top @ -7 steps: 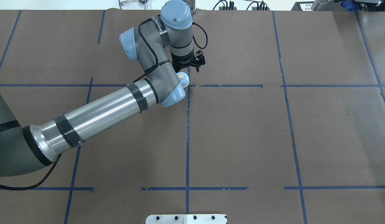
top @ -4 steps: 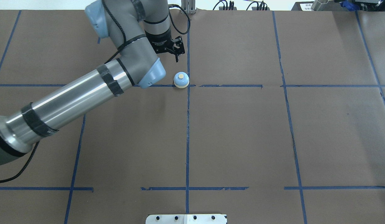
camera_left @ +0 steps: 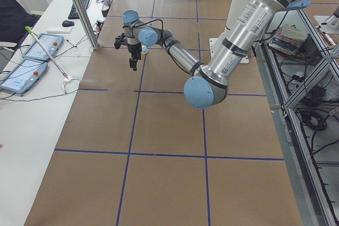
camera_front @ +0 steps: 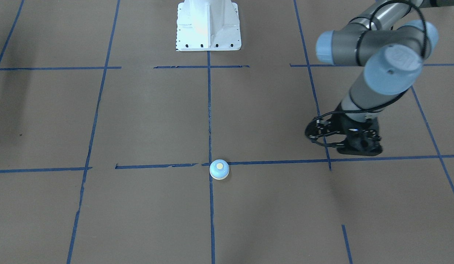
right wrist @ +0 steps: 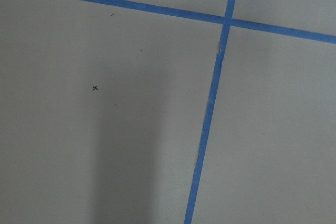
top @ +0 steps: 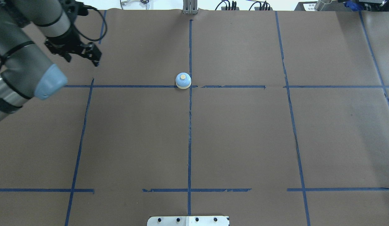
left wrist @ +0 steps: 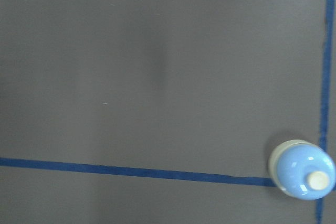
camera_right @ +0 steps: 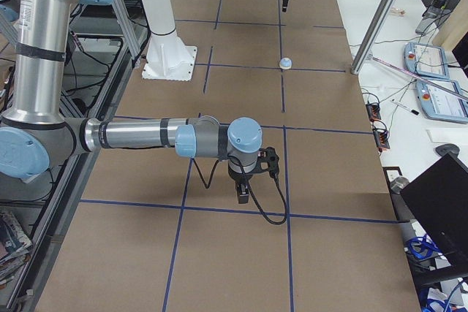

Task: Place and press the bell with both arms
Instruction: 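Withdraw the left arm while the right arm swings in toward the bell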

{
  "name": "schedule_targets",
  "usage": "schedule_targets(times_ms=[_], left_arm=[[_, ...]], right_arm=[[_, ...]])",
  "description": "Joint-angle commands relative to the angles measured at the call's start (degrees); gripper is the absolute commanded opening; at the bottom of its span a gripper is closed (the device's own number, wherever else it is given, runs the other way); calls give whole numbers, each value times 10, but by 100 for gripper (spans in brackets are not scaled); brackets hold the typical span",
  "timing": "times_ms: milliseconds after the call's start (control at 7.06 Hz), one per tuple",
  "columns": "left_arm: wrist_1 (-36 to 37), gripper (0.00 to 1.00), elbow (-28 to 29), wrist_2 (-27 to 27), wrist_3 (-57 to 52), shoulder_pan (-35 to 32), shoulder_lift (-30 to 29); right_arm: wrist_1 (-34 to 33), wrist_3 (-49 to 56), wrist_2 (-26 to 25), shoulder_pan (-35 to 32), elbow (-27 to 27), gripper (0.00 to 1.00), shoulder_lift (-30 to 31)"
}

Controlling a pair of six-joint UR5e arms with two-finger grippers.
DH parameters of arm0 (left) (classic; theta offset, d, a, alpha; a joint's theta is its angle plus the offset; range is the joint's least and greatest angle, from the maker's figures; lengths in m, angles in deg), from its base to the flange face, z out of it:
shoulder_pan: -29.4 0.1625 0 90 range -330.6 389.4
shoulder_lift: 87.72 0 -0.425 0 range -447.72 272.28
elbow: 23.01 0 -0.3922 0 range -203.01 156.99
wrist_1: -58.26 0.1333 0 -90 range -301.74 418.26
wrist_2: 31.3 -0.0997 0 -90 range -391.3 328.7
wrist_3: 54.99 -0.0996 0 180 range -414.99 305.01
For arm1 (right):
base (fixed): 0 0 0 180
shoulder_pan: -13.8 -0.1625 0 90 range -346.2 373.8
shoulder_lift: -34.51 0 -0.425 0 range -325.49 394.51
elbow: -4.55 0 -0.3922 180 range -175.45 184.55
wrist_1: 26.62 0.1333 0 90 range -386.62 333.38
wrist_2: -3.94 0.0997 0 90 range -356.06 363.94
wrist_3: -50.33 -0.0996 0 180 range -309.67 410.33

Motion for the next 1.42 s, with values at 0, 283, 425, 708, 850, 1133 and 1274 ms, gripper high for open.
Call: schedule_targets(times_ms=[0,283,425,708,850,1133,1274], left_arm=[[1,100,-49,27,-179,-108,141],[1,100,-48,32,-334,-225,243],[1,100,-44,33,-380,-264,278],[-8,100,-46,82,-380,-307,351],[-9,100,-51,93,-382,-324,371],[-10,100,-62,140,-379,-325,390],[-10,100,-63,141,-379,-325,390]], right_arm=[[-1,-1,50,3,-2,100,-22],[-1,-13,67,28,-1,100,-76],[-1,-62,60,77,6,99,-123],[0,-171,55,156,11,99,-205],[0,-217,32,194,11,99,-249],[-1,-421,-80,338,25,99,-372],[0,-506,-129,387,74,99,-447]])
